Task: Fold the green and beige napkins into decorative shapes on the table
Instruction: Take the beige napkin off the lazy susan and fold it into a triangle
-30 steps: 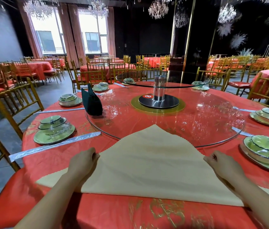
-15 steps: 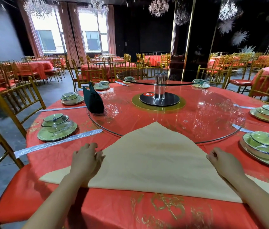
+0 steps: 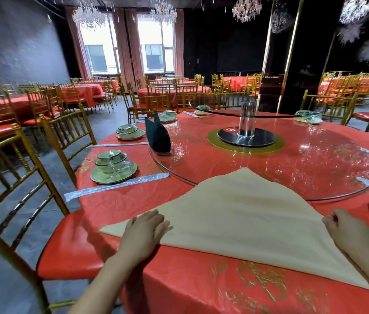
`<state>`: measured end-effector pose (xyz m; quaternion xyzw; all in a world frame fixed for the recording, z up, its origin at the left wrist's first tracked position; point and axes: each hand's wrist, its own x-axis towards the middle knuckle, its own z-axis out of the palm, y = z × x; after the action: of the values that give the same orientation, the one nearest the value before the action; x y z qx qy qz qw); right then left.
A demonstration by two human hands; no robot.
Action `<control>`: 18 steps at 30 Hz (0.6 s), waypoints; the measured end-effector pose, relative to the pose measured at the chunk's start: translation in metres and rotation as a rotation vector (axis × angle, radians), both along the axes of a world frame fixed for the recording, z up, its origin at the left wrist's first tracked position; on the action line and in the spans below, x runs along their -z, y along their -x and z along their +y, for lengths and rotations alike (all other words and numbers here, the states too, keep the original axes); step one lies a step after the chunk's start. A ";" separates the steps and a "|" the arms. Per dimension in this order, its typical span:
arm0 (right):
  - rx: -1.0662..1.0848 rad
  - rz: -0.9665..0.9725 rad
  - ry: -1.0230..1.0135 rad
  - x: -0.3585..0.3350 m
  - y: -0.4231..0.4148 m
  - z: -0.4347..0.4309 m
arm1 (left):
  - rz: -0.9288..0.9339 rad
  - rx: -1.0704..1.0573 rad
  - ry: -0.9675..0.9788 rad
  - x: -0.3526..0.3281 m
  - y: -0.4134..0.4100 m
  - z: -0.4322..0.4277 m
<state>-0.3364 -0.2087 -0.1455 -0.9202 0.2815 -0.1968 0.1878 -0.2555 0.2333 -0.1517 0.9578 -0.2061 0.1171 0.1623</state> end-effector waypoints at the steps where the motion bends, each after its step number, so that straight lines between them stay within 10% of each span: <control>1: 0.001 -0.002 0.001 0.000 0.000 0.000 | 0.000 0.005 -0.022 0.002 -0.002 0.002; 11: 0.002 0.000 0.035 -0.003 0.005 0.004 | 0.177 -0.539 -0.062 -0.023 -0.016 0.069; 18: 0.002 0.004 0.044 -0.005 0.007 0.008 | 0.467 -0.432 0.165 -0.033 -0.029 0.085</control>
<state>-0.3431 -0.2007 -0.1401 -0.9243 0.2783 -0.2012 0.1666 -0.2261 0.3186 -0.1189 0.9640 0.0548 -0.0577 0.2538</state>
